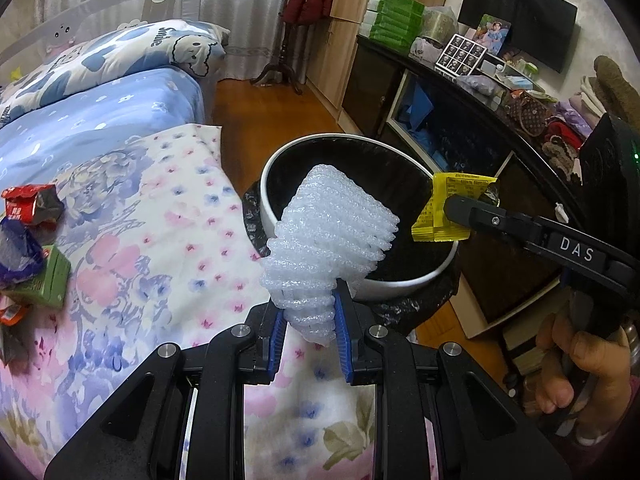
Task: Collect trash
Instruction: 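Carry white foam net and yellow packet over the trash bin, then open both tools to drop foam net and yellow packet into the bin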
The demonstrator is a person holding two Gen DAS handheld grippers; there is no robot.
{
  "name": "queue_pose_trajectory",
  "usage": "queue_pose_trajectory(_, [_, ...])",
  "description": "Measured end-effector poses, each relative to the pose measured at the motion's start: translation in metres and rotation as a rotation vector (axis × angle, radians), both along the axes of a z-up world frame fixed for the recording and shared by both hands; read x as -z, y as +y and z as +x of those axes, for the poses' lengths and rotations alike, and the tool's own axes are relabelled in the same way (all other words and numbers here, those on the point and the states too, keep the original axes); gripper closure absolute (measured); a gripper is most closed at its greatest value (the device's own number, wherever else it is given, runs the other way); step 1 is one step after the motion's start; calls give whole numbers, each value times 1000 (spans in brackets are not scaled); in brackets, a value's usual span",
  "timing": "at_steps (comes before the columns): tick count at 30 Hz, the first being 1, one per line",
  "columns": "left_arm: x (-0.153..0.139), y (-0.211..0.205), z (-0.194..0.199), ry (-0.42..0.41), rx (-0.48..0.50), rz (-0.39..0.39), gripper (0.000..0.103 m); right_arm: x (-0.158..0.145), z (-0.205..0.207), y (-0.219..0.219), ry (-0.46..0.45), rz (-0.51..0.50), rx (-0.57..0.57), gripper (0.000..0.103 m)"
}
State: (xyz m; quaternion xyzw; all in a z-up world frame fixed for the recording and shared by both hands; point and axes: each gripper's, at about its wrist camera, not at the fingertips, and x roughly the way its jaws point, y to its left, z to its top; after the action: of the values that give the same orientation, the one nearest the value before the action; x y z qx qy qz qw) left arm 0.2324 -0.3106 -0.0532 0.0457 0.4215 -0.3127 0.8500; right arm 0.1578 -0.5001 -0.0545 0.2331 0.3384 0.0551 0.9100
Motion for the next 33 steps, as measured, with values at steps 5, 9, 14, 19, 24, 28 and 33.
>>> queue_pose_trajectory(5, [0,-7,9,5,6,7,83,3,5,-8,14,8,10,81])
queue_pose_trajectory(9, [-2,-14,16,7,10,8,83,4,8,-10,23,1,14,80])
queue_pose_trajectory(14, [-3,-23,20,-3,23,15,83,6,14,-15,34,5,14,80])
queue_pose_trajectory(19, [-2,-31,27,-1,27,29,82,8,20,-19,51,15,19,79])
queue_pose_trajectory(24, [-1,-36,33,2,25,38,77,9,26,-22,63,14,19,77])
queue_pose_trajectory(28, [-3,-39,36,-2,21,33,69,9,31,-24,76,13,23,69])
queue_pose_trajectory(33, [-4,-41,38,-2,18,25,51,9,35,-30,86,27,43,54])
